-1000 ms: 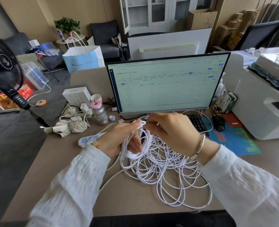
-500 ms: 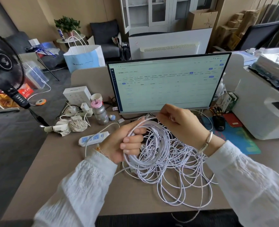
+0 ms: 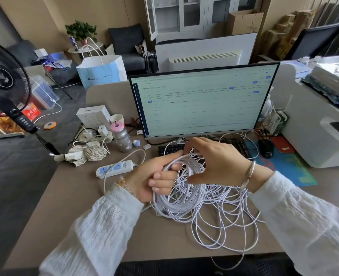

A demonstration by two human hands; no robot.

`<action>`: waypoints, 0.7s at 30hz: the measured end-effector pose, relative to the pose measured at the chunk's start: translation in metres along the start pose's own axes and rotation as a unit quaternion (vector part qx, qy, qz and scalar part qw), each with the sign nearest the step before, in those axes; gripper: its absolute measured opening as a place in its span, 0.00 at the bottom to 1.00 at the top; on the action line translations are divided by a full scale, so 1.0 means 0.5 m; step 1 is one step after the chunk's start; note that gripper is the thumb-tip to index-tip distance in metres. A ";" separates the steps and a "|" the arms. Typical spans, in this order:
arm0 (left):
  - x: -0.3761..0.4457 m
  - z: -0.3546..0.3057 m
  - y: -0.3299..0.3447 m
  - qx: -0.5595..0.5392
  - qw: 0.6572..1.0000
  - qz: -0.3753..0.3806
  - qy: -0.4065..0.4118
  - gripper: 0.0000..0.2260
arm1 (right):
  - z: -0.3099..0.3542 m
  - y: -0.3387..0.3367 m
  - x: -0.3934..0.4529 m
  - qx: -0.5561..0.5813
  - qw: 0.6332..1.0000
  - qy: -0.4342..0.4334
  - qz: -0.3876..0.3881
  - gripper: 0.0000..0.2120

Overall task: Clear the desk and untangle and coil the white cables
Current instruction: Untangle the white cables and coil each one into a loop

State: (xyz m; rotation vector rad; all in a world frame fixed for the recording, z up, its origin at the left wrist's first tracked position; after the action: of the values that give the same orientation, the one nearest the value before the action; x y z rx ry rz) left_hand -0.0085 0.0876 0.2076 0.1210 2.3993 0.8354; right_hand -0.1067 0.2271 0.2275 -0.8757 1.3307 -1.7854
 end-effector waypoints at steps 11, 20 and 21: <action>0.004 0.015 -0.011 -0.030 0.996 0.073 -0.046 0.18 | -0.042 -0.002 0.023 0.098 0.991 -0.024 0.083 0.14; 0.013 0.008 -0.028 -0.118 0.986 0.113 -0.009 0.17 | -0.046 0.082 0.018 0.450 0.875 0.027 0.177 0.03; 0.015 0.011 -0.029 -0.103 0.991 0.081 0.002 0.18 | -0.055 0.082 0.017 0.496 0.848 0.040 0.179 0.03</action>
State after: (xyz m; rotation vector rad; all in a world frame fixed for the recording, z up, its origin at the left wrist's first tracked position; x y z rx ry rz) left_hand -0.0101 0.0808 0.1919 0.2347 2.3134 1.1534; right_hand -0.1280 0.2247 0.1824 0.0305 0.3970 -1.8536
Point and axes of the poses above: each hand's wrist, its own x-axis towards the middle knuckle, its own y-axis out of the palm, z = x × y, the point moved 2 cm from there along x, towards the middle knuckle, and after that the axes turned 1 degree about -x, right-handed, at the moved point
